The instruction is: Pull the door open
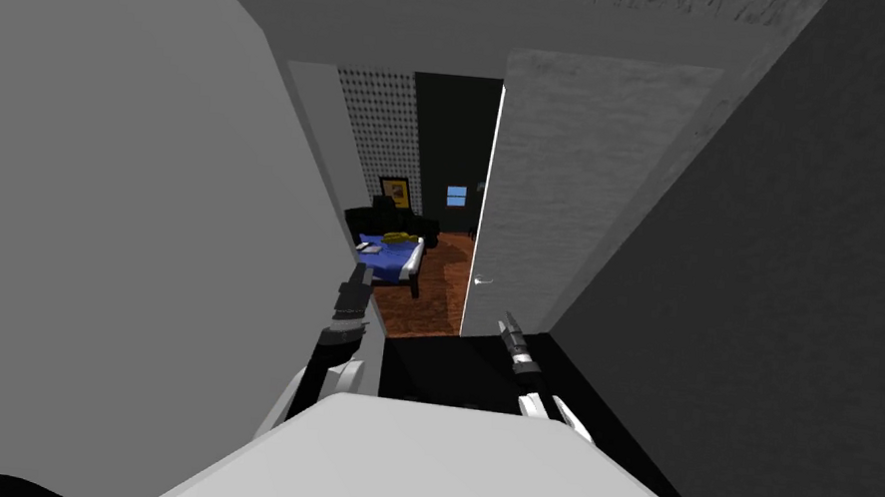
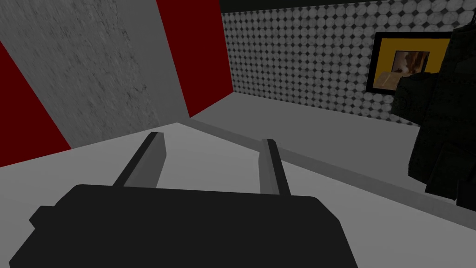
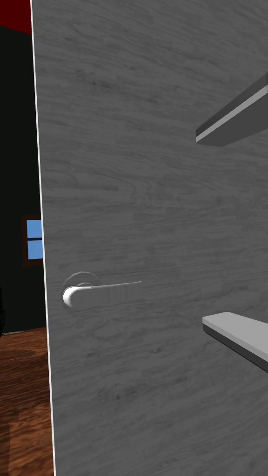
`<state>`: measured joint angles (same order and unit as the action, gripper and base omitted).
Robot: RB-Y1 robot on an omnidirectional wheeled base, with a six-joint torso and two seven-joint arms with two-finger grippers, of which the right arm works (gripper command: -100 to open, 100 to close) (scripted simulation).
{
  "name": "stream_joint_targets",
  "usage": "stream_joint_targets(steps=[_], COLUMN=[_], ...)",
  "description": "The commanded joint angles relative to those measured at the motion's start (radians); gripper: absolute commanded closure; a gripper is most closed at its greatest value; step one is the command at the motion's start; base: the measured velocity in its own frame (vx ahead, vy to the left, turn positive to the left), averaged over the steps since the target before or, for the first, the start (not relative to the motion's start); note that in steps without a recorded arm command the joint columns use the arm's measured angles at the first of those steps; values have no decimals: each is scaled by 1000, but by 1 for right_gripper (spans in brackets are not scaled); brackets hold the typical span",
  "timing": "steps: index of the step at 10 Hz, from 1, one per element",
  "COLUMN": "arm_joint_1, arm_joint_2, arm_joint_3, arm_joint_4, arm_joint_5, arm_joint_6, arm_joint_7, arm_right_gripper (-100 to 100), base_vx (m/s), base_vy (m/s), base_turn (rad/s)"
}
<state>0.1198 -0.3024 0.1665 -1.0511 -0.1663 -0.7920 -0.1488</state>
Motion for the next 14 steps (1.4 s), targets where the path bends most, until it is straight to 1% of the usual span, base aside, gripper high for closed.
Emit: stream_joint_targets(steps=[1,5,6,8,9,13,14], arm_joint_1=[-10,-29,-38,-45,-53,-77,-72], arm_joint_2=[-7,-21,-27,-32,-38,-54,-50], arm_joint_3=[5,16,20,24,29,42,40], arm_joint_4=[38,109,139,167,196,281,265], arm_joint_5=[-6,-18,-24,-29,-34,-49,-46], arm_joint_6=[-15,-34,-42,-50,-58,-81,-77], arm_joint_7=[-8,-22,-28,-33,-39,-55,-52], arm_right_gripper=[-100,-100,-100,-100,-100,-100,-100], base_vx=[96,93,116,102,122,123,63], base_vy=[-5,0,-1,-9,12,-8,-16], base_turn=[47,43,73,41,72,53,14])
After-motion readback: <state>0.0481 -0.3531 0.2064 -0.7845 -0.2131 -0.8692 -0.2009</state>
